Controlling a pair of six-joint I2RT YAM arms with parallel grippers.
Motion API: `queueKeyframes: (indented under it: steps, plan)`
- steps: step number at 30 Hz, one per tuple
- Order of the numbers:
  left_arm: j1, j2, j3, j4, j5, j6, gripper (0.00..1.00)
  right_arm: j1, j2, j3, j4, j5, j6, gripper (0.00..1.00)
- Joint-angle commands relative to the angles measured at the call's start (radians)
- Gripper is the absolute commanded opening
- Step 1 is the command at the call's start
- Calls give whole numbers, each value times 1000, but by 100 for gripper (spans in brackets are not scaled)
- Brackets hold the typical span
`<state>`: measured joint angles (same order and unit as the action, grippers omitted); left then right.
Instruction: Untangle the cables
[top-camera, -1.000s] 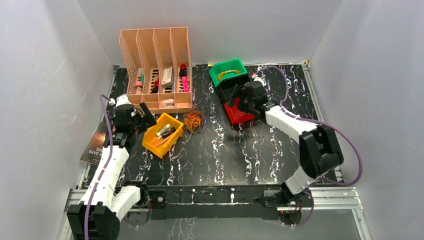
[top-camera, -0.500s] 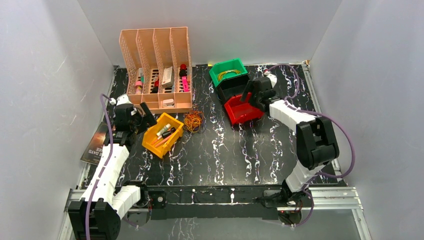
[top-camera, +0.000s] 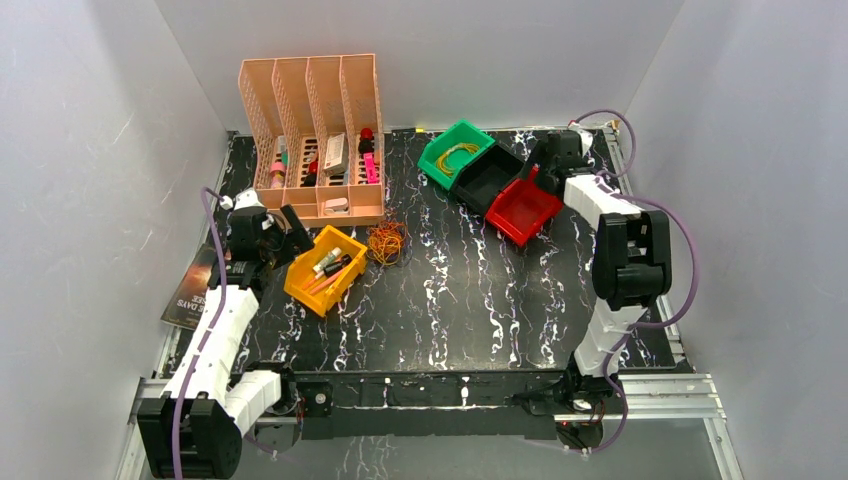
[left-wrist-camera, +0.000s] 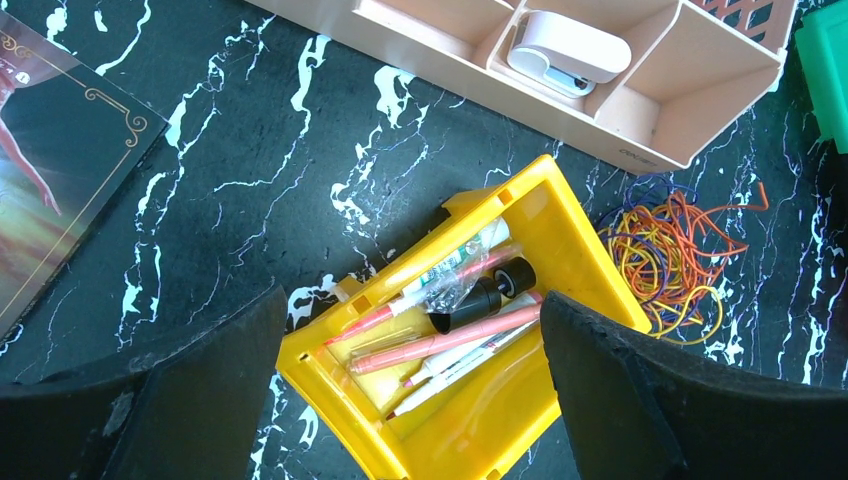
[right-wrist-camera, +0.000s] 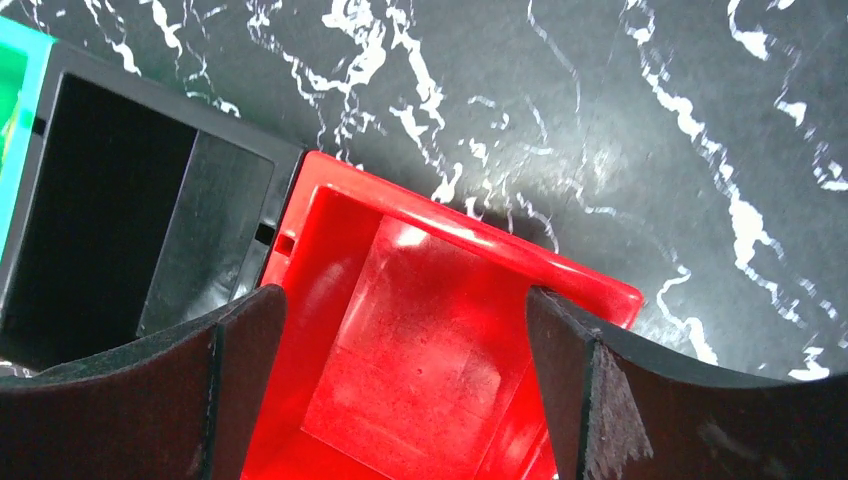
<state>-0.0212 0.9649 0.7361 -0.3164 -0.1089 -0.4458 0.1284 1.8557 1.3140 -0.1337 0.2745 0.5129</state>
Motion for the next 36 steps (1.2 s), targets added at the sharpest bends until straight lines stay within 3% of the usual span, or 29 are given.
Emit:
queueKeyframes:
  steps: [1, 4, 9, 16, 20, 25, 36]
  plan:
    - [9, -2, 43, 7, 22, 4, 98, -26, -4, 77, 7, -143, -69, 98]
    - [13, -3, 43, 9, 24, 4, 99, -18, -18, 66, 13, -271, -27, 98]
    - [17, 2, 43, 10, 34, 2, 98, 20, -19, 39, 48, -313, 28, 97]
    - [20, 2, 42, 10, 40, 4, 98, 45, 92, 157, -89, -271, -10, 80]
    - [20, 3, 43, 10, 44, 3, 98, 60, 117, 188, -179, -168, -70, 76]
    - [24, 9, 44, 11, 49, 2, 98, 76, 138, 223, -231, -117, -148, 60]
    - [30, 19, 46, 10, 57, 2, 98, 91, 131, 222, -334, -115, -296, 45]
